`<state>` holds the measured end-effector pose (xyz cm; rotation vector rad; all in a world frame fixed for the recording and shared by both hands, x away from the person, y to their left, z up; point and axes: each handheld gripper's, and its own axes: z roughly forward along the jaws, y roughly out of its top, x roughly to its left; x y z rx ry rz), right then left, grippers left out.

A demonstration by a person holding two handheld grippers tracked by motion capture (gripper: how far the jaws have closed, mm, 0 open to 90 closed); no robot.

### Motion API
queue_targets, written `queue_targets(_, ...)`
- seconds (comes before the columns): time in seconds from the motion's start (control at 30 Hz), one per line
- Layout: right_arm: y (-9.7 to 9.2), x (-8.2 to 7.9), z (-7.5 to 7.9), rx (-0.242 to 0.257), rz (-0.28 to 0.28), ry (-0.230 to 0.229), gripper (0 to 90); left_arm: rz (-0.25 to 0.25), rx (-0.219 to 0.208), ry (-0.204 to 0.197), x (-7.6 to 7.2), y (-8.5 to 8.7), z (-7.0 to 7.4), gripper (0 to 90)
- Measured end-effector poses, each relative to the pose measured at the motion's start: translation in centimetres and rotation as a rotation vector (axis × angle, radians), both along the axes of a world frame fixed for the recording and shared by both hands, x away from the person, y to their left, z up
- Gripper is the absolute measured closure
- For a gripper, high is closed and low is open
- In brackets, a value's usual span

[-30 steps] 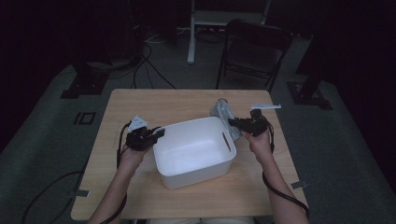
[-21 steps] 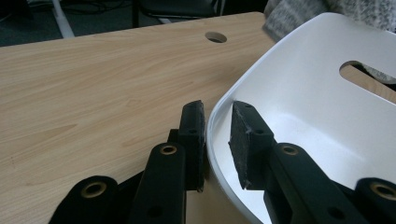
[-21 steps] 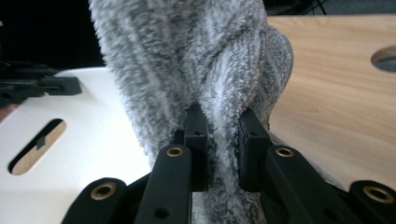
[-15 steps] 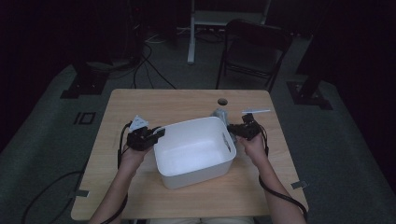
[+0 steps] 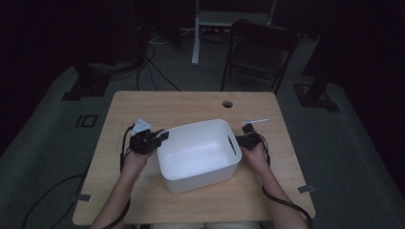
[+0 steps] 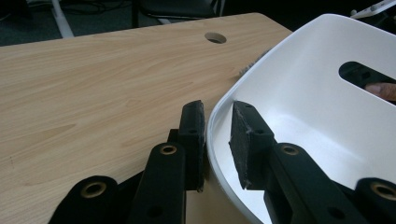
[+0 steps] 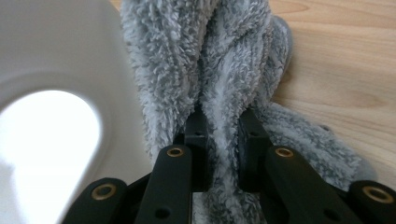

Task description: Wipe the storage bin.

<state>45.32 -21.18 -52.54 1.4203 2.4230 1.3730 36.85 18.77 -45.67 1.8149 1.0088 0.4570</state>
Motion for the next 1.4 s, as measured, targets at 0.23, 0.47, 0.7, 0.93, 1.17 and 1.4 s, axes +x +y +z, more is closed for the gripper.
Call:
queue_targets(0.23, -1.9, -1.6, 2.2, 0.055, -0.027, -0.058, 77.9, -0.004, 0.0, 0.001, 0.0, 0.0, 0.0, 75.0)
queue_targets(0.47, -4.6, -5.4, 5.2, 0.099, -0.043, -0.154, 77.8, -0.003, -0.001, 0.0, 0.0, 0.0, 0.0, 75.0)
queue_targets(0.7, -6.1, -10.2, 8.0, 0.161, -0.021, -0.255, 77.6, -0.002, -0.003, -0.001, 0.0, -0.1, 0.0, 75.0)
queue_targets(0.93, -6.7, -14.1, 8.8, 0.178, -0.003, -0.303, 77.6, -0.001, 0.0, -0.001, -0.1, -0.1, 0.0, 75.0)
queue_targets(1.17, -5.2, -14.8, 7.1, 0.121, 0.0, -0.273, 77.6, 0.001, 0.002, -0.001, -0.1, -0.2, 0.0, 75.0)
queue_targets(1.4, -4.7, -14.9, 6.2, 0.104, -0.011, -0.254, 77.8, 0.002, 0.002, -0.001, -0.1, -0.3, 0.0, 75.0)
